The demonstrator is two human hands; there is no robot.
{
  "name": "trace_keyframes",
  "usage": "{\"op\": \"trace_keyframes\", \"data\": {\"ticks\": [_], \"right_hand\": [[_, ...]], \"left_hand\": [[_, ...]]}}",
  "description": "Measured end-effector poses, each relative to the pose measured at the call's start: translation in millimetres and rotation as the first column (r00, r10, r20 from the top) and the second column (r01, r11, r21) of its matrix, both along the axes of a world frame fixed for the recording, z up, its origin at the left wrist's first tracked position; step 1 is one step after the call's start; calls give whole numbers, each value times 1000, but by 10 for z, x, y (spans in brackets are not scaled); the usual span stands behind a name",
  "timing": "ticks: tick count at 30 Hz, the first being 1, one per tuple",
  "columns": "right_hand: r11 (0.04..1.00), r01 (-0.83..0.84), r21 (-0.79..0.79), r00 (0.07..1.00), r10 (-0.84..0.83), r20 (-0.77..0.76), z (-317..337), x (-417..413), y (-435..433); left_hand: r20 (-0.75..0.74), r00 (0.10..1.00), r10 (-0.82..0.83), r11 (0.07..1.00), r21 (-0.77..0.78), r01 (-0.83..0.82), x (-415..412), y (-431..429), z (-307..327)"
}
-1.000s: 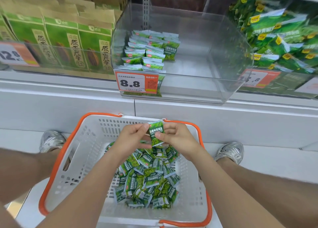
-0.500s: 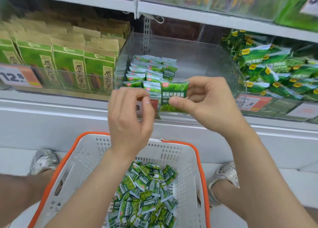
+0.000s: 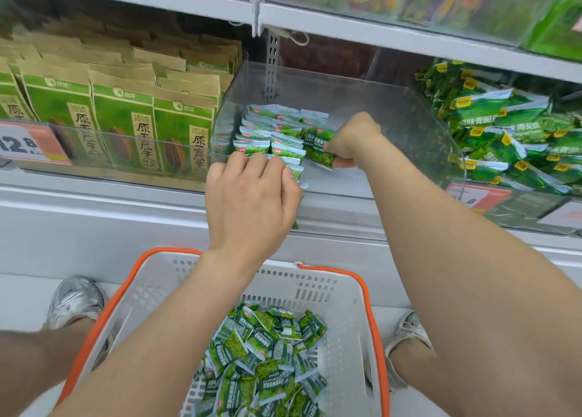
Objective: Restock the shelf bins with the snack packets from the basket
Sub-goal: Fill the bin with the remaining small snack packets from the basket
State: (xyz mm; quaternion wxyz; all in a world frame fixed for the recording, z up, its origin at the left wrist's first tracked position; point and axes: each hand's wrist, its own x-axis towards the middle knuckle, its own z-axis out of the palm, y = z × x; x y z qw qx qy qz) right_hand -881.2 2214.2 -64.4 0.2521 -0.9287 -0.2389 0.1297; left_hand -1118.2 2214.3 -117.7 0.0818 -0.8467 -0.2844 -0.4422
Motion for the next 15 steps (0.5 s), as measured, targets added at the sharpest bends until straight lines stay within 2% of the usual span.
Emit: {"op": "trace_keyframes", "data": {"ticks": [3,9,11,15], "right_hand": [[994,-51,-95,993,61,100,-50,76,159],[994,-94,-53,959,104,263,-123,30,319],[997,-66,-28,966,71,248,-83,5,219],[1000,-5,7,993,4,117,2,-52,22]], "left_hand": [[-24,999,24,1000,-1,-24,6,-16,-14],[-19,1000,20,1000,5,-20,4,-16,-20],[-15,1000,12,1000,-2,-12,6,-10,-28],[-30,999,14,1000,-23,-14,4,-2,-34]]}}
